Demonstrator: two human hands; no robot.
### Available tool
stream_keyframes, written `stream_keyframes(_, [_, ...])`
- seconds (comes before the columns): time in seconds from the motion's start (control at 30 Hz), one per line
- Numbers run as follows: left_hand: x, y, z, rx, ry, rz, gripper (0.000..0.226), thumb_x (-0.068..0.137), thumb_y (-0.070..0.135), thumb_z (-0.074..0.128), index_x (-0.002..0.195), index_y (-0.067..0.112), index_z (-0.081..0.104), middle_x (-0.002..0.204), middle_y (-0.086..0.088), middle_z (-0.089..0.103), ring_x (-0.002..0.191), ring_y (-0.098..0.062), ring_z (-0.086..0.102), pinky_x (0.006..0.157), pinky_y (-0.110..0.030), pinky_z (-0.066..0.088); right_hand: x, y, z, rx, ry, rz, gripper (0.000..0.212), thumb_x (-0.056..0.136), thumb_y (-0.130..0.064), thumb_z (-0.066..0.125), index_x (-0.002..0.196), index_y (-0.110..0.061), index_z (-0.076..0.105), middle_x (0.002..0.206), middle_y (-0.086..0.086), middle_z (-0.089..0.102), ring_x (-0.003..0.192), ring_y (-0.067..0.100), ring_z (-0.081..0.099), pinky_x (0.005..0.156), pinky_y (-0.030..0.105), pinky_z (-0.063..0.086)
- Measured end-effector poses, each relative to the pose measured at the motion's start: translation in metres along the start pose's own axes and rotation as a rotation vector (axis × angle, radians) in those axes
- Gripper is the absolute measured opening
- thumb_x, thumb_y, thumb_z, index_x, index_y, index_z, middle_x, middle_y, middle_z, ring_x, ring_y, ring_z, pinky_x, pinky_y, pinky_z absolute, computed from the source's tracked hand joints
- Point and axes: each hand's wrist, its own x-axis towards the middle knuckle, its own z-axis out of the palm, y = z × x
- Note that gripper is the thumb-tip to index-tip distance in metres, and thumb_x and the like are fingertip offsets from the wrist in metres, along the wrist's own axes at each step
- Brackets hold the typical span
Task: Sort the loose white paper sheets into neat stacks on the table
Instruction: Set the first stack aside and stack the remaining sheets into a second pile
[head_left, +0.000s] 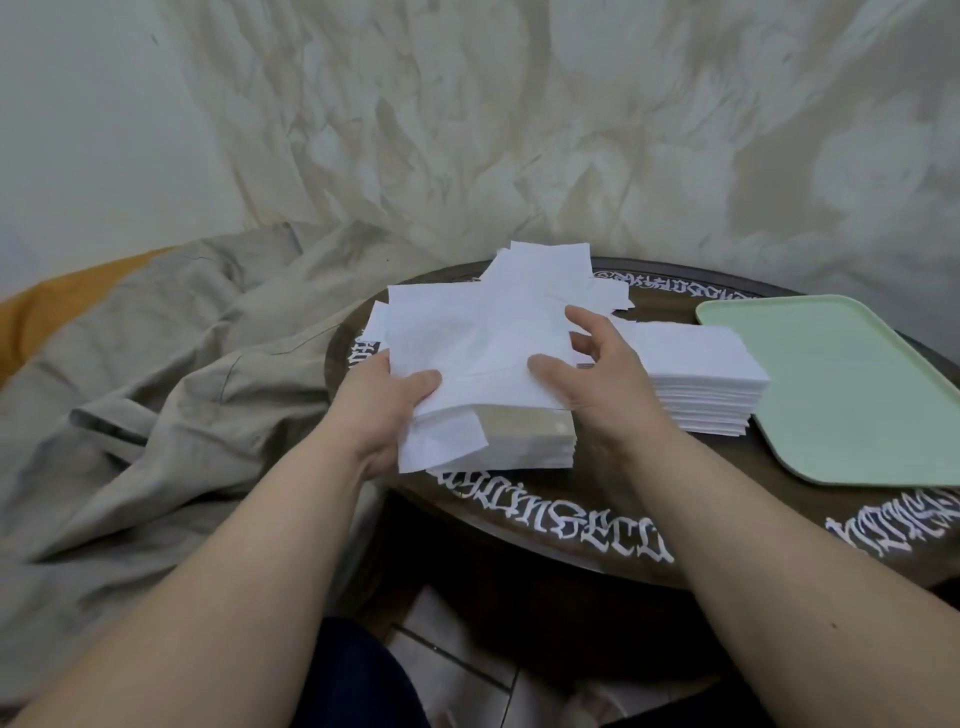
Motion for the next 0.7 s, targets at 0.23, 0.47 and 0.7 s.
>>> stream_keyframes(0.23, [-0.003, -0.015, -0.016, 0.103, -0.063, 0.016, 0.021, 0.089, 0.000, 0.058, 0.106, 0.011, 0.064, 0.108, -0.011, 0.071, 0.094, -0.030, 0.069, 0.085, -0.045, 0.055, -0.005, 0.011, -0.011, -0.673, -0.105, -0.286, 0.078, 0.077, -0.021, 0.073, 0.142, -0.033, 0.032, 0.134, -0.006, 0.041, 0.093, 0.008, 0.052, 0.085, 0.024, 0.043])
stream_keyframes(0.47, [-0.002, -0.017, -0.017, 0.112, -0.102, 0.016, 0.029, 0.090, -0.003, 0.056, 0.117, 0.006, 0.060, 0.111, -0.012, 0.070, 0.095, -0.030, 0.068, 0.083, -0.045, 0.056, 0.006, 0.008, -0.012, -0.724, 0.046, -0.237, 0.025, 0.084, -0.036, 0.066, 0.073, -0.015, 0.060, 0.070, -0.006, 0.058, 0.068, 0.012, 0.051, 0.067, 0.029, 0.040])
stream_keyframes(0.7, [0.004, -0.022, -0.018, 0.135, -0.156, -0.021, 0.033, 0.087, -0.009, 0.055, 0.118, 0.002, 0.059, 0.112, -0.016, 0.068, 0.090, -0.030, 0.068, 0.074, -0.039, 0.057, 0.004, 0.008, -0.009, -0.190, 0.001, 0.191, 0.044, 0.093, -0.044, 0.051, 0.079, -0.003, 0.064, 0.070, 0.006, 0.061, 0.056, 0.013, 0.049, 0.058, 0.026, 0.038])
